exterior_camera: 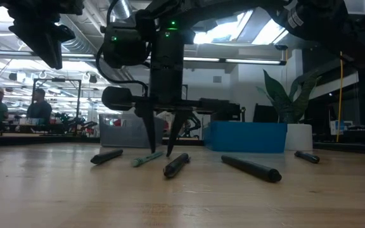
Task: Sort pens & pencils
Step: Put the light blue pencil into the blue bin
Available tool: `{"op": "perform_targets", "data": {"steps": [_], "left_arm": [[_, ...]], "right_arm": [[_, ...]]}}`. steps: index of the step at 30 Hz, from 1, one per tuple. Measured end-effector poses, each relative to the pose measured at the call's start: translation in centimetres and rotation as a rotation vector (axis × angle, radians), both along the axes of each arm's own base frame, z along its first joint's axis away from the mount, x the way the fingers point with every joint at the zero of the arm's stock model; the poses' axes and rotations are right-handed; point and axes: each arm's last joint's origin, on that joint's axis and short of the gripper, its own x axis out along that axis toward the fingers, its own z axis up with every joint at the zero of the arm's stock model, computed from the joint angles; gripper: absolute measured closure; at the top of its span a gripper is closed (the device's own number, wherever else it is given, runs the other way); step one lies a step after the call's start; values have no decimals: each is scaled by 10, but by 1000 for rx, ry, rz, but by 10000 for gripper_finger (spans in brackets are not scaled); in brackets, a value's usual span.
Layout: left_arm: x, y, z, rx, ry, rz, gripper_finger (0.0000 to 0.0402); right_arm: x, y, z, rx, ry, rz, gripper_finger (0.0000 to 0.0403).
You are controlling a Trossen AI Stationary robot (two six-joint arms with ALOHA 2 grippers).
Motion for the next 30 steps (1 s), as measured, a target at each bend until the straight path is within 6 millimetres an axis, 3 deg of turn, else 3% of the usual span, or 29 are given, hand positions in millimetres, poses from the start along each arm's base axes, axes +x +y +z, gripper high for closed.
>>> {"op": "perform_targets", "data": {"steps": [13, 30], "left_arm": [[0, 0, 0, 0, 0, 0, 329], [0, 0, 0, 1, 0, -2, 329]], "right_arm": [[-1, 0, 0, -7, 12, 3, 378], [0, 0, 3, -7, -2, 6, 387]]}}
